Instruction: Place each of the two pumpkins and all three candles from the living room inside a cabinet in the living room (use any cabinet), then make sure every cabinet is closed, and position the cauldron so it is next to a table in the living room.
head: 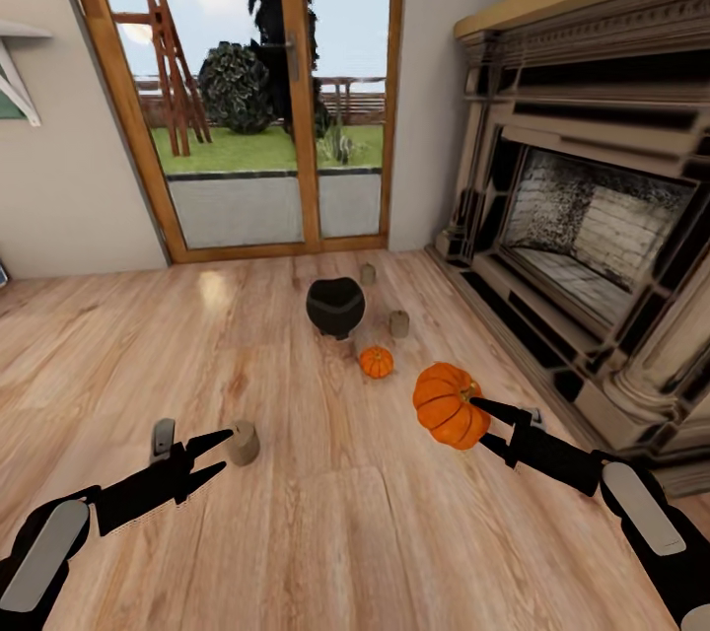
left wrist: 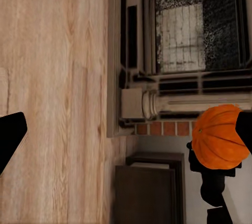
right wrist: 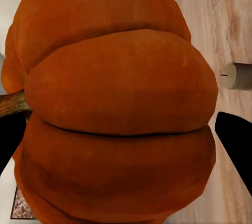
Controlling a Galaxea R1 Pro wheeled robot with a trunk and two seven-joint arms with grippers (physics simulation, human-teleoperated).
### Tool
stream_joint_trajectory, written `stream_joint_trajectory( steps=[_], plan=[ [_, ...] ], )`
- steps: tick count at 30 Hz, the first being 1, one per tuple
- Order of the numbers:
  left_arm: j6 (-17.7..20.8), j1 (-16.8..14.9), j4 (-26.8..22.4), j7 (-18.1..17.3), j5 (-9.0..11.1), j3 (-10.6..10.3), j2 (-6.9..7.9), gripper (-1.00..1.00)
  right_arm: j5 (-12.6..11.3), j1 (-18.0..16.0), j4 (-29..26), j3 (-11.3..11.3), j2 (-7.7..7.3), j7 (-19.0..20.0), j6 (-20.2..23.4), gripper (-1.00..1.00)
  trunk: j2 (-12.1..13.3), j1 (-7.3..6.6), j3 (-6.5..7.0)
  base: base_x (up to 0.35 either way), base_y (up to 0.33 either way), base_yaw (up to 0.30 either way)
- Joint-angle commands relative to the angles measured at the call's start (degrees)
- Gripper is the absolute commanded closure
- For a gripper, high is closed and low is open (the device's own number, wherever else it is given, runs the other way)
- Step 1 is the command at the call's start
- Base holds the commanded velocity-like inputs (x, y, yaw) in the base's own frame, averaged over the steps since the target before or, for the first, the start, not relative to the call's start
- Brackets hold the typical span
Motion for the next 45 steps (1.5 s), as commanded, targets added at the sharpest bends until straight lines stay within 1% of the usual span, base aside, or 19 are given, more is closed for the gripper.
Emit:
stream_joint_trajectory(
  steps=[1,7,12,17,26,30,37,41,44,45],
  plan=[
    [0.3,0.0,0.0,-0.3,-0.2,0.1,-0.01,-1.0,-0.7,0.0,0.0,-0.1,0.01,0.2,0.6,1.0,0.0,0.02,-0.05,0.293,0.167,0.0],
    [0.3,0.0,0.0,-0.3,-0.2,0.2,-0.01,-1.0,-0.7,0.0,-0.1,-0.1,0.01,0.2,0.6,1.0,0.0,0.02,-0.05,0.294,0.163,0.0],
    [0.3,0.0,0.0,-0.3,-0.2,0.2,-0.01,-1.0,-0.7,0.0,0.0,-0.1,0.09,0.3,0.6,1.0,0.0,0.02,-0.05,0.298,0.054,0.0],
    [0.3,0.0,0.0,-0.3,-0.2,0.2,-0.01,-1.0,-0.7,0.0,0.2,-0.1,0.16,0.6,0.6,1.0,0.0,0.02,-0.03,0.303,-0.045,-0.015],
    [0.3,0.0,0.0,-0.3,-0.2,0.2,-0.01,-1.0,-0.8,0.0,0.3,-0.1,0.19,0.7,0.6,1.0,0.0,0.02,0.42,0.303,-0.074,-0.192],
    [0.3,0.0,0.0,-0.2,-0.4,0.2,-0.01,-1.0,-0.8,0.0,0.2,-0.1,0.19,0.6,0.6,1.0,0.0,0.02,0.5,0.303,-0.078,-0.068],
    [0.1,-0.1,1.8,0.0,-1.1,0.2,-0.1,-1.0,-0.6,0.0,0.2,-0.1,0.34,0.5,0.6,1.0,0.0,0.02,0.51,0.303,-0.079,-0.007],
    [-0.3,-0.1,1.9,0.1,-2.0,0.1,-0.13,-1.0,-0.5,0.0,0.2,-0.1,0.44,0.4,0.6,1.0,0.0,0.02,0.51,0.196,-0.046,0.0],
    [-3.0,-0.1,2.4,0.3,-2.8,0.2,-0.14,-1.0,-0.4,0.0,0.2,-0.1,0.5,0.3,0.6,1.0,0.0,0.02,0.51,0.04,-0.009,0.0],
    [-3.8,-0.2,3.6,0.5,-3.4,0.2,-0.17,-1.0,-0.4,0.0,0.2,-0.1,0.48,0.4,0.6,1.0,0.0,0.02,0.51,0.01,-0.002,0.0]
  ],
)
